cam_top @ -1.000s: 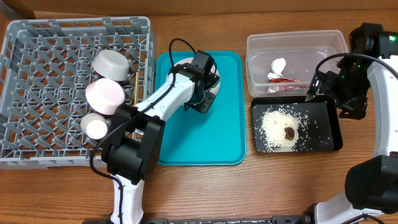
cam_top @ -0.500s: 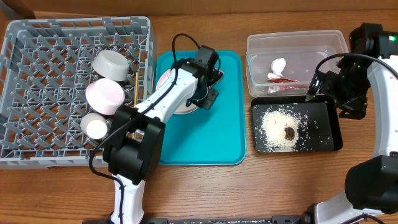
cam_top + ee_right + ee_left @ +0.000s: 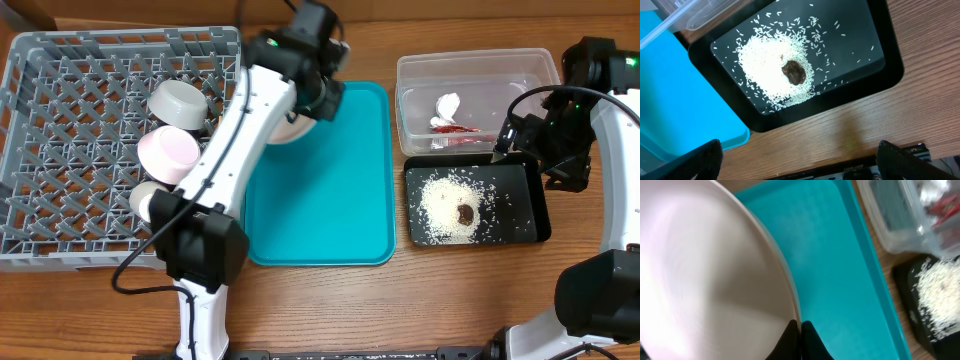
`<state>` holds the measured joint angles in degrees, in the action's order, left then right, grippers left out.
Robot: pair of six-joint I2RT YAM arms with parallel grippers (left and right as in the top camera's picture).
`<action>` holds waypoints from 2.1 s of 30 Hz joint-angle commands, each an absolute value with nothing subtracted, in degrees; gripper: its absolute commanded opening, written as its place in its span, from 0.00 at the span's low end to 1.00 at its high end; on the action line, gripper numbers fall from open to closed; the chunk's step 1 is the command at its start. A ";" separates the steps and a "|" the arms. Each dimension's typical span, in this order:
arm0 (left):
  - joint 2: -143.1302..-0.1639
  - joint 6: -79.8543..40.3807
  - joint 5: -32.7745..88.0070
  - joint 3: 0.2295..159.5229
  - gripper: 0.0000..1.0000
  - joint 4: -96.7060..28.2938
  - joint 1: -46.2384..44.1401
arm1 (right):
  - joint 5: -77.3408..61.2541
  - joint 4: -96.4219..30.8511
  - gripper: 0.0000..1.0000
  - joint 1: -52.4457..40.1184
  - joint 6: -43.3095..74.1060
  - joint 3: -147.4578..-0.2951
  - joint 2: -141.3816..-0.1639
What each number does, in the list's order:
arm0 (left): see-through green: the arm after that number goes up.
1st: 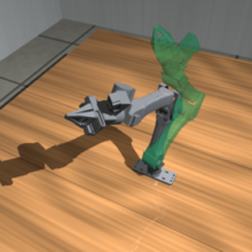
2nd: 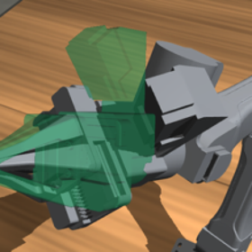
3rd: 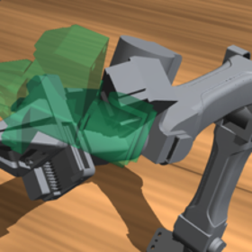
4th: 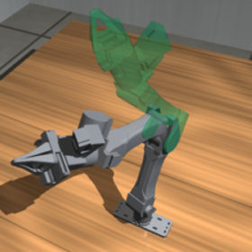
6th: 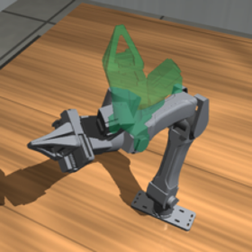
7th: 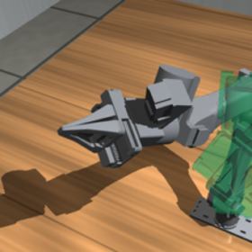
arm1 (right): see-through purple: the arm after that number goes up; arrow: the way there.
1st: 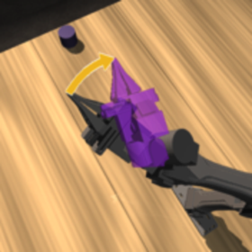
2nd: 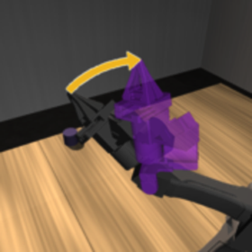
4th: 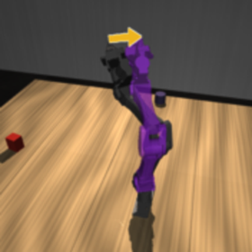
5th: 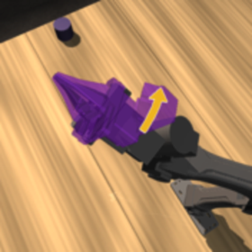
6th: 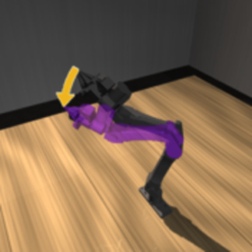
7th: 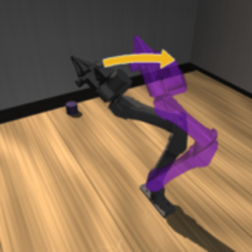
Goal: Sort waste into correct bins and load items into the dishwasher
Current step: 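Stand the white plate upright in the right side of the rack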
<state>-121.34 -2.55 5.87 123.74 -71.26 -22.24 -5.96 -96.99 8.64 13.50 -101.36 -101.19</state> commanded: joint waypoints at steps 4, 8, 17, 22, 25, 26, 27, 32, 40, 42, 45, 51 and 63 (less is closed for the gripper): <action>-118.19 -4.27 17.12 130.10 0.04 -72.38 -15.00 | -5.63 -96.79 1.00 8.86 13.47 -102.83 -99.39; -118.21 -4.27 27.42 130.15 0.04 -72.14 -9.15 | -5.63 -96.77 1.00 8.86 13.47 -102.83 -99.39; -118.93 -4.29 38.20 129.10 0.04 -71.92 0.49 | -5.63 -96.77 1.00 8.86 13.47 -102.83 -99.39; -120.07 -4.03 40.29 128.62 0.04 -71.94 2.02 | -5.63 -96.77 1.00 8.86 13.50 -102.83 -99.39; -120.64 -3.81 42.52 128.62 0.04 -71.77 2.61 | -5.63 -96.77 1.00 8.86 13.50 -102.83 -99.39; -120.66 -3.77 43.03 128.62 0.04 -71.75 2.70 | -5.63 -96.77 1.00 8.86 13.50 -102.83 -99.39; -120.66 -3.66 43.11 128.62 0.04 -71.72 2.79 | -5.63 -96.77 1.00 8.86 13.47 -102.83 -99.39; -120.66 -3.60 42.94 128.62 0.04 -71.64 3.05 | -5.63 -96.77 1.00 8.86 13.47 -102.83 -99.39; -120.66 -3.18 42.85 128.33 0.04 -71.57 3.09 | -5.63 -96.79 1.00 8.86 13.50 -102.83 -99.39; -120.66 -3.18 42.54 127.79 0.04 -71.26 3.09 | -5.63 -96.79 1.00 8.86 13.50 -102.83 -99.39; -120.66 -3.18 41.39 126.67 0.04 -70.87 3.11 | -5.63 -96.79 1.00 8.86 13.50 -102.83 -99.39; -120.66 -3.20 41.39 123.24 0.04 -69.14 4.03 | -5.63 -96.88 1.00 8.86 13.50 -102.83 -99.39; -120.66 -3.18 35.35 121.05 0.23 -70.35 7.86 | -5.63 -96.77 1.00 8.86 13.50 -102.83 -99.39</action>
<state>-120.03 -3.66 38.15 121.30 -70.06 6.63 -5.93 -97.01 8.62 13.45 -101.36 -101.19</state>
